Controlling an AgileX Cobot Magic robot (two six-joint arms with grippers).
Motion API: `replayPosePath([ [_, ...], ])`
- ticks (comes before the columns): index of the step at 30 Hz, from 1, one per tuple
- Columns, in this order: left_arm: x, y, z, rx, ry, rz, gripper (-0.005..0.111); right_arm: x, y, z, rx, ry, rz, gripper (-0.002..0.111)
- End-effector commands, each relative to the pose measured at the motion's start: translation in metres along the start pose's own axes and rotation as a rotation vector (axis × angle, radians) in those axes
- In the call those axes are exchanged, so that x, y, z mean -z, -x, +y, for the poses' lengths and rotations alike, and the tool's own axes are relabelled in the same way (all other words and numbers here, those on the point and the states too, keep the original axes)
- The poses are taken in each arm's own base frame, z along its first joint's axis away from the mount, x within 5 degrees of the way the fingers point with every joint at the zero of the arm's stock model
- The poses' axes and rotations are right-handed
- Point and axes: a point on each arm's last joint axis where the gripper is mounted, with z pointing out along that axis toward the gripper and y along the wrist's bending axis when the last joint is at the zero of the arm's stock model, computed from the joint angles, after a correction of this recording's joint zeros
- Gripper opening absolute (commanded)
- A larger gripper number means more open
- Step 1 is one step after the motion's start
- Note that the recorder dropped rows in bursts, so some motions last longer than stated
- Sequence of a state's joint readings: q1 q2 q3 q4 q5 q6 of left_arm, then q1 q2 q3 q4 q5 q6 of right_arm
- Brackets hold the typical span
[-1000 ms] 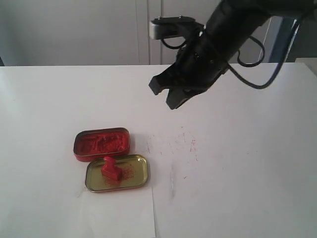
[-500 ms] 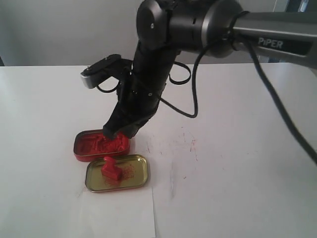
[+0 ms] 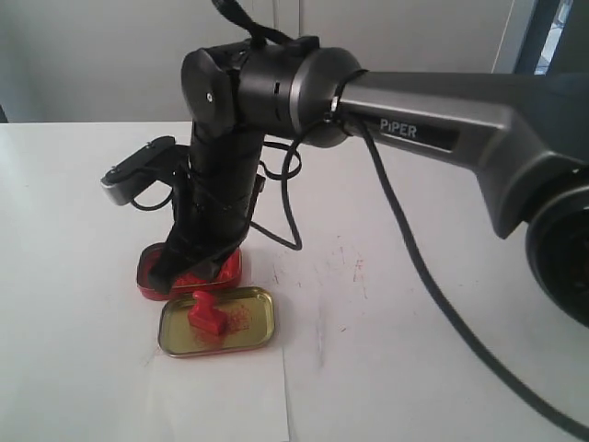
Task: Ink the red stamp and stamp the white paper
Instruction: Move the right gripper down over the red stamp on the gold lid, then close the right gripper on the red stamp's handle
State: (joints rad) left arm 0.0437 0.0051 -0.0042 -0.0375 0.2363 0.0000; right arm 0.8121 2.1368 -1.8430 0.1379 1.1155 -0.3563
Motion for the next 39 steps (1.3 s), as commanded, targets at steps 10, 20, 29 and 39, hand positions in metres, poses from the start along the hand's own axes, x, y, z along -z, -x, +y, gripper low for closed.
replayPosePath([
  [10, 0.0, -0.001, 0.0, 0.013, 0.001, -0.005, 0.0, -0.013, 0.005, 0.003, -0.024, -0.024, -0.004, 0.03],
  [20, 0.0, -0.001, 0.0, 0.013, 0.001, -0.005, 0.0, -0.019, 0.009, 0.007, -0.033, -0.003, -0.032, 0.035],
  [29, 0.0, -0.001, 0.0, 0.013, 0.001, -0.005, 0.0, -0.039, 0.006, 0.005, -0.036, 0.005, 0.01, 0.035],
  [39, 0.0, -0.001, 0.0, 0.013, 0.001, -0.005, 0.0, -0.056, 0.003, 0.004, -0.038, 0.01, 0.05, 0.035],
])
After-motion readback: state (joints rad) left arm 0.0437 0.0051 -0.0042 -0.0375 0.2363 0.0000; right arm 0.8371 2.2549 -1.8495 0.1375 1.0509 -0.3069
